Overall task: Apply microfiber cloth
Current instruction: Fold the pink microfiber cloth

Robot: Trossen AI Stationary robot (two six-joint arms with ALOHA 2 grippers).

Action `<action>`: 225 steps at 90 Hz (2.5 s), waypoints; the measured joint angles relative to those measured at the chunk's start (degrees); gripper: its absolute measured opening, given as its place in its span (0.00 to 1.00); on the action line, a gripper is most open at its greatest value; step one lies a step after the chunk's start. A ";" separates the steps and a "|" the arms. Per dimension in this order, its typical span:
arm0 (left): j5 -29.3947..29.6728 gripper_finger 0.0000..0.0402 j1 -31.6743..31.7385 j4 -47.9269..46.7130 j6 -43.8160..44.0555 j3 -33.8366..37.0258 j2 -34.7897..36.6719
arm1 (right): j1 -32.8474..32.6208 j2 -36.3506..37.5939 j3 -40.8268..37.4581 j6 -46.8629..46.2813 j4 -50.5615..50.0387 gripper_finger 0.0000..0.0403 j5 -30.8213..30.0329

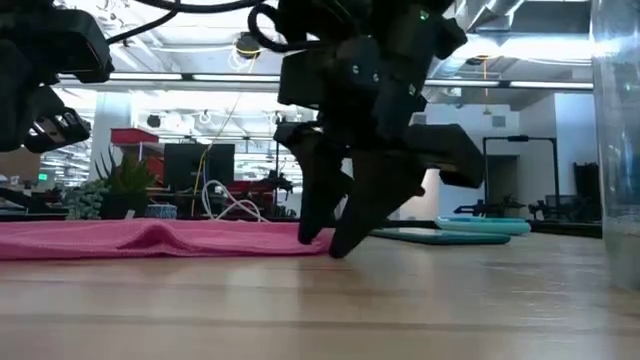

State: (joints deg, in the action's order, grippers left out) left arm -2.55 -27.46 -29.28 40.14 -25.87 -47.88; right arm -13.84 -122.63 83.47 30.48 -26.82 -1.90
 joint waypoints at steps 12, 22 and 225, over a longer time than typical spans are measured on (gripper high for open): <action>0.02 0.00 -0.01 0.03 0.00 0.00 0.00 | -0.09 0.31 0.36 -0.57 -1.20 0.17 -0.88; 0.02 0.00 -0.02 0.03 0.13 0.00 0.02 | 0.00 0.11 2.16 -2.62 -3.60 0.03 -2.43; -7.98 0.00 -5.37 17.95 -1.59 1.20 -24.99 | 0.72 -0.22 11.01 5.34 -22.26 0.00 -14.25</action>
State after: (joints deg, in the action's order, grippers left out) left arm -10.52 -32.83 -11.33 38.56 -24.67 -72.87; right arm -13.13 -122.85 94.48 35.82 -49.09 -16.16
